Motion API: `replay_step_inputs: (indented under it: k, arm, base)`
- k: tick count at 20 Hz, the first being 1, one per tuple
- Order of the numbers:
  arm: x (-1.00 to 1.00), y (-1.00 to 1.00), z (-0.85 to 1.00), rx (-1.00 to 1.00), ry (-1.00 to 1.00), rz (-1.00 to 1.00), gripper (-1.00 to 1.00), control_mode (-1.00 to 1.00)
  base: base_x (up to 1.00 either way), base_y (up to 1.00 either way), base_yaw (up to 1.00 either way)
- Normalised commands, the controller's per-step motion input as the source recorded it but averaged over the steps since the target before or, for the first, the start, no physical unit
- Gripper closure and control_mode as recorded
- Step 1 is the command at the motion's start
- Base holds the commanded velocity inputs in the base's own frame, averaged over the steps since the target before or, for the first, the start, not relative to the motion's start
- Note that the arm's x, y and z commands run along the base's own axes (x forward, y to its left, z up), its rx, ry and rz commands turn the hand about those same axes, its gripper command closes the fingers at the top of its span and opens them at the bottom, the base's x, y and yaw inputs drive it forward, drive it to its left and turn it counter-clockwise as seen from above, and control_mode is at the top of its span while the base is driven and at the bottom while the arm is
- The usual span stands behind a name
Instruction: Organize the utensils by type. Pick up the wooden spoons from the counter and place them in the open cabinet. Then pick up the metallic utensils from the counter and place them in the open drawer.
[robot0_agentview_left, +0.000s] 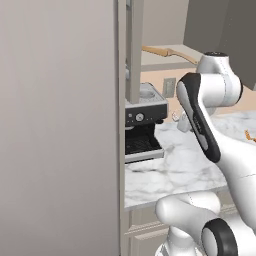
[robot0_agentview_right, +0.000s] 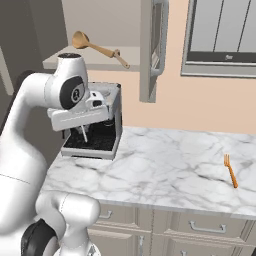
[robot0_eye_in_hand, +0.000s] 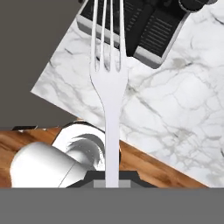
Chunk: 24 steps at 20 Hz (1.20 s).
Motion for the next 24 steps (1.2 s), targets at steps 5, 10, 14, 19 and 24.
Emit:
replay_step_inputs:
  k: [5, 10, 14, 19, 24]
  arm:
    - [-0.12, 0.21, 0.00, -0.02, -0.10, 0.15, 1.00, -1.00]
    - [-0.22, 0.10, 0.08, -0.01, -0.27, 0.09, 1.00, -1.00]
    - [-0.16, 0.00, 0.28, 0.00, -0.24, 0.04, 1.00, -1.00]
    - [-0.07, 0.00, 0.41, 0.01, -0.07, 0.03, 1.00, -1.00]
    - [-0.09, 0.00, 0.13, 0.00, 0.00, 0.00, 1.00, -1.00]
  base:
    - [0.00, 0.00, 0.00]
    - [0.00, 0.00, 0.00]
    - [0.00, 0.00, 0.00]
    - [0.00, 0.00, 0.00]
    - [0.00, 0.00, 0.00]
